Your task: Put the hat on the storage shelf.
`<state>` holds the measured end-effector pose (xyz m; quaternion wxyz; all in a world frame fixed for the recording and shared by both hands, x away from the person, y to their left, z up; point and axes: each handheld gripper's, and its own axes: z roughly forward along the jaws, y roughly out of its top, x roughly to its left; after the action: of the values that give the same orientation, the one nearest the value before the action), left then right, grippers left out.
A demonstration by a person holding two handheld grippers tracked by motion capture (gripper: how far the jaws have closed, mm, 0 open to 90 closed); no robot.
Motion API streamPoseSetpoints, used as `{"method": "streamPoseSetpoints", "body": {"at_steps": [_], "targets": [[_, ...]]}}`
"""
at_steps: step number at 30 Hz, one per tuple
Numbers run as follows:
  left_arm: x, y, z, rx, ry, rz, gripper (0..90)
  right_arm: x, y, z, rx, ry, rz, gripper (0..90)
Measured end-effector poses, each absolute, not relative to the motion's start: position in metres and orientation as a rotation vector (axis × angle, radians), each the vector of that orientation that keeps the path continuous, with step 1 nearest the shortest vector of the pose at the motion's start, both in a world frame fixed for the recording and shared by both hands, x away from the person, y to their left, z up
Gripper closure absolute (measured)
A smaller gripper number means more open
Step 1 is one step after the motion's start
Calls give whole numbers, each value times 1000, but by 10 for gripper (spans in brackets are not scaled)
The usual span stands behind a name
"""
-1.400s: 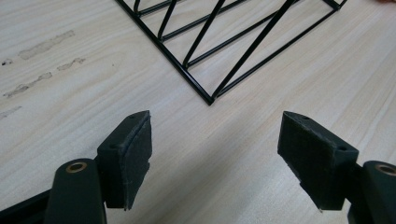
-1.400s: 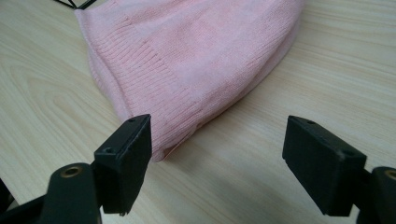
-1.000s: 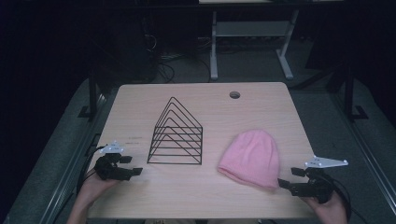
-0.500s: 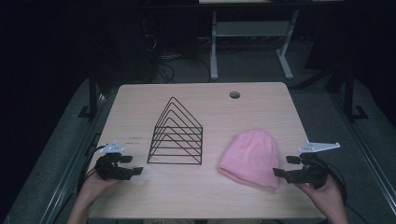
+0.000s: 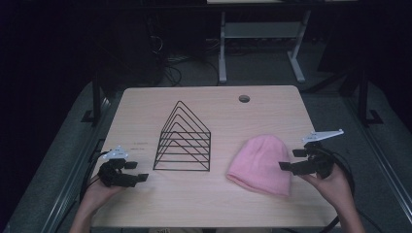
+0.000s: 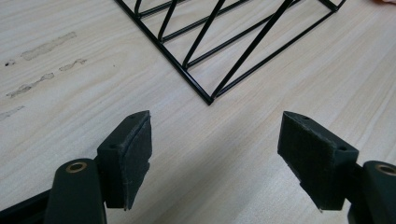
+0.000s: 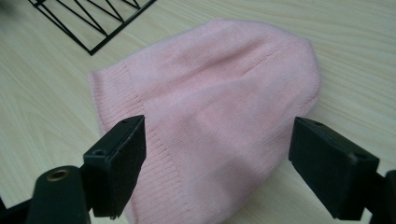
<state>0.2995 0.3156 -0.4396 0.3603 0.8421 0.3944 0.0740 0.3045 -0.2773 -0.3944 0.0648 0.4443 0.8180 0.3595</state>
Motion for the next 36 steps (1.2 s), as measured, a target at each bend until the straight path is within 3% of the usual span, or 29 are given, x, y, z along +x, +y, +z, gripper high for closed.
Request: {"method": "streamPoseSetpoints", "body": {"at_steps": [36], "targets": [[300,316,-439,2168,1016,185,259,399,-265,-408,1474,2574,862,233]]}}
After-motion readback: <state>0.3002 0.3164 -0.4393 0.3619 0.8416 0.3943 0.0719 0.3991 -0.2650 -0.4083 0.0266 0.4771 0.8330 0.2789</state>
